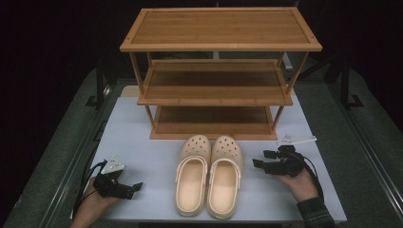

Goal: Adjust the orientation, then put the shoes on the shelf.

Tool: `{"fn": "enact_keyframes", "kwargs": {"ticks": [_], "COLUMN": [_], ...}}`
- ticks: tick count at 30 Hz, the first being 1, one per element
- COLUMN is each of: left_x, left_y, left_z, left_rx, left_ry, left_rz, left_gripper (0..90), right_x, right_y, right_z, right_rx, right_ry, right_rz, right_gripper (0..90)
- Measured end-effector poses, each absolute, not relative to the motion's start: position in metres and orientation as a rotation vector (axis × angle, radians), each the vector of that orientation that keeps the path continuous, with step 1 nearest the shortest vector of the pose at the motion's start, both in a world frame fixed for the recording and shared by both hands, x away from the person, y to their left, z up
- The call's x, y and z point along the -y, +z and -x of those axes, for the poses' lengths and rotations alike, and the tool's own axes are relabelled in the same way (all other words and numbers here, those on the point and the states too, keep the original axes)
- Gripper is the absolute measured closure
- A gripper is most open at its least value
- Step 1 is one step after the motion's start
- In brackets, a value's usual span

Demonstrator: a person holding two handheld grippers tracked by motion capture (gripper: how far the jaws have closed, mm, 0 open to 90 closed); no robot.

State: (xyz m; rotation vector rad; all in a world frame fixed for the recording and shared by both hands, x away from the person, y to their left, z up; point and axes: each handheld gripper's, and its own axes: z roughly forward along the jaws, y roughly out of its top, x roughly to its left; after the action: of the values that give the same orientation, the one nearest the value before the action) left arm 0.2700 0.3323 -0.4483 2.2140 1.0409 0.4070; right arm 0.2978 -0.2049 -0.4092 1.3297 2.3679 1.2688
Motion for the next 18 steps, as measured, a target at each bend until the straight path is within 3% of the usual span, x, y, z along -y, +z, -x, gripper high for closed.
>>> {"fn": "enact_keyframes", "kwargs": {"ticks": [18], "left_x": [-0.263], "left_y": [-0.397], "left_z": [-0.269], "left_rx": [-0.817], "left_ry": [0.335], "left_rz": [-2.152], "left_gripper": [0.0], "right_x": [0.188], "right_y": [-0.396], "right_z": [-0.260], "right_rx": [-2.432], "right_ry": [1.379], "right_rz": [-1.193], "right_gripper": [30.6]}}
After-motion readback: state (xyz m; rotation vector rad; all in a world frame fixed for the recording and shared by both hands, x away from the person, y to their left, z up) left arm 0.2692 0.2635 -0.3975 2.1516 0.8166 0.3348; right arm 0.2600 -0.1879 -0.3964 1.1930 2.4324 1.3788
